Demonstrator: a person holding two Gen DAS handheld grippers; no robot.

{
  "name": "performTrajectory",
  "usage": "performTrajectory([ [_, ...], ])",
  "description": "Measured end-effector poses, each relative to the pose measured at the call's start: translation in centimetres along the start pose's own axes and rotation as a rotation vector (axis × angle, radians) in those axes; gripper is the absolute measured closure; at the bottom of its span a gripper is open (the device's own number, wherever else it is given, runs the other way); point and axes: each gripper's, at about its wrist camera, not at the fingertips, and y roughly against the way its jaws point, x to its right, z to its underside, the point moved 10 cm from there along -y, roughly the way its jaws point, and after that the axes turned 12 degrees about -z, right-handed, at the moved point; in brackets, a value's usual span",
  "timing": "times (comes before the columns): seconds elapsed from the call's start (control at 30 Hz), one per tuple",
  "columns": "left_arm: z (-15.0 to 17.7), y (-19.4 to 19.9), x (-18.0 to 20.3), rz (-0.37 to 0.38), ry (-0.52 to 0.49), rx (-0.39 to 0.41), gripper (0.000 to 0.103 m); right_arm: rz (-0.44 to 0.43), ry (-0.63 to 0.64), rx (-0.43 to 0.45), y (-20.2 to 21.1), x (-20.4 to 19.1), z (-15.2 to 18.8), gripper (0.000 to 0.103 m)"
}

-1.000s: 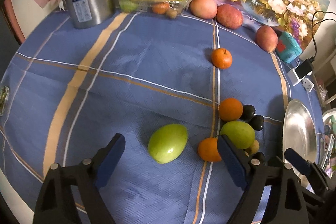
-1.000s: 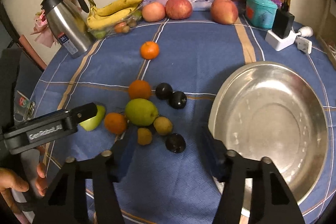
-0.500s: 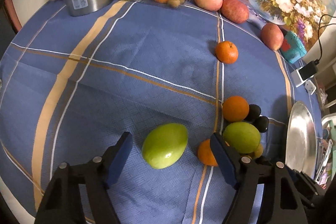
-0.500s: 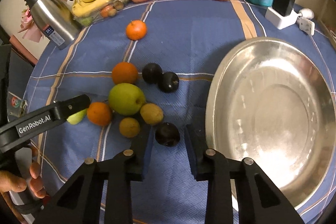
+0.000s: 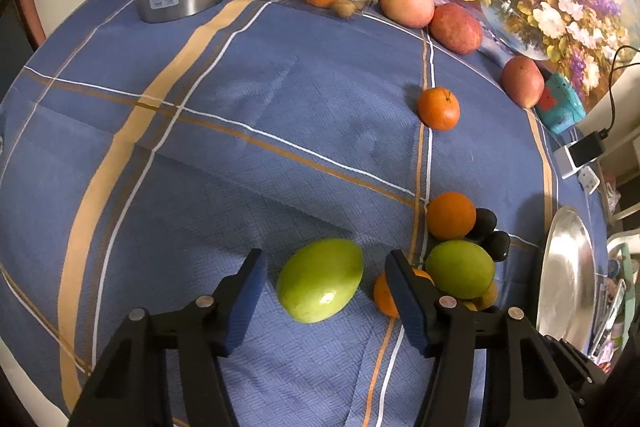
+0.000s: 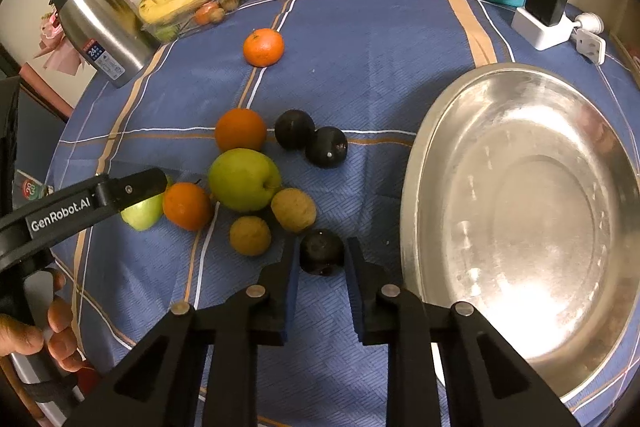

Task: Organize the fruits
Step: 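Grasp a black plum with the right tool while the left tool grasps the green mango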

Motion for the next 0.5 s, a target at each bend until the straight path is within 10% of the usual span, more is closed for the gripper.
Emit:
performTrajectory([
  [0.5, 0.58, -0.81, -0.11, 0.013, 0.034, -0.054, 0.053, -0.009, -0.013, 0.001, 0.01, 0.06, 0.06, 0.081],
])
